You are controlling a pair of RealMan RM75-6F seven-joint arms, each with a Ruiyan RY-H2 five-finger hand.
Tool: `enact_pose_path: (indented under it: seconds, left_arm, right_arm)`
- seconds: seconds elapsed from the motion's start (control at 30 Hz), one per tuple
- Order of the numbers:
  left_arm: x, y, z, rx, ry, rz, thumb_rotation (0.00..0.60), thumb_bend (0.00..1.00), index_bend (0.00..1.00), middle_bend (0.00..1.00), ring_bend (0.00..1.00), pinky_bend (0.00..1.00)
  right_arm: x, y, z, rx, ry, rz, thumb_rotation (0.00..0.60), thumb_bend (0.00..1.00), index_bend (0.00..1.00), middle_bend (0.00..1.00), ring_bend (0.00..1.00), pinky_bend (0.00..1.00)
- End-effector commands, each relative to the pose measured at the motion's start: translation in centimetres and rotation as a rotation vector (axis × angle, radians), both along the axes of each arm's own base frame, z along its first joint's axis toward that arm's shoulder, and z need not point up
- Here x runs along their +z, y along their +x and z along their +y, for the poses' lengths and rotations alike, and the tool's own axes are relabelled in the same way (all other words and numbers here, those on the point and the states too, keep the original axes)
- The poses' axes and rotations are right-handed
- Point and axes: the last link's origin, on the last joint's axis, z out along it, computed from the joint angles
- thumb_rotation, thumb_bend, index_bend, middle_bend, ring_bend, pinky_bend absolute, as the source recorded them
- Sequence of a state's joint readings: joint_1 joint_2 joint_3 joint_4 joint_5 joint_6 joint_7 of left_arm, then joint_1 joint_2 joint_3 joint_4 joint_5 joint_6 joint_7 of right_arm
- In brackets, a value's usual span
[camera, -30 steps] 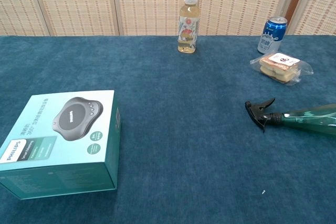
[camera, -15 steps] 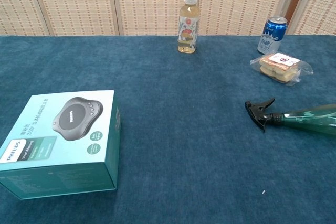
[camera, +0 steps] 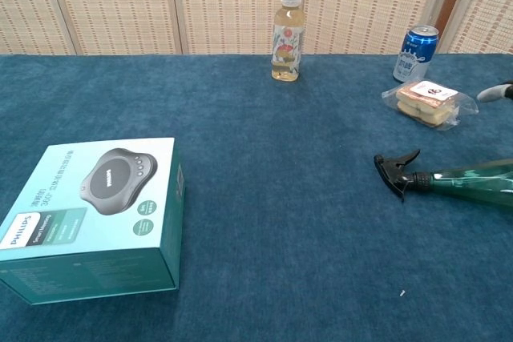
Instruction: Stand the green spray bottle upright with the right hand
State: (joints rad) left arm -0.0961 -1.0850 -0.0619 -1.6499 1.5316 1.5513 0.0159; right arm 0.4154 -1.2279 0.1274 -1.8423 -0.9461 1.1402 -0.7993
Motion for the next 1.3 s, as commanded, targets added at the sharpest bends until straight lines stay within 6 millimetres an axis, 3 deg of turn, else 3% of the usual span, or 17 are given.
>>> enact_pose_path:
  seconds: [0.03, 0.7, 0.9, 1.3]
  left_arm:
    - [0.2, -0.5, -0.3, 0.008, 0.005, -0.002, 0.6, 0.59, 0.09, 0.0, 0.0, 0.0]
    - [0.6, -1.7, -1.6, 0.026, 0.014, 0.013, 0.6, 0.59, 0.09, 0.0, 0.0, 0.0]
    - [0.8, -1.9, -2.3, 0.021, 0.022, 0.015, 0.6, 0.59, 0.09, 0.0, 0.0, 0.0]
    - [1.0, -2.9, -3.2, 0.032, 0.029, 0.013, 0.6, 0.59, 0.09, 0.0, 0.0, 0.0]
  right_arm:
    - [-1.2, 1.2, -0.4, 0.02, 0.021, 0.007, 0.6, 0.3, 0.0, 0.08, 0.0, 0.03]
    - [-5.8, 2.9, -1.3, 0.018, 0.125, 0.079, 0.6, 0.3, 0.0, 0.09, 0.0, 0.03]
    - [-6.6, 3.7, -1.4, 0.031, 0.142, 0.082, 0.6, 0.31, 0.0, 0.1, 0.0, 0.03]
    - [-7.2, 3.2, -1.5, 0.013, 0.162, 0.109, 0.6, 0.31, 0.0, 0.1, 0.0, 0.03]
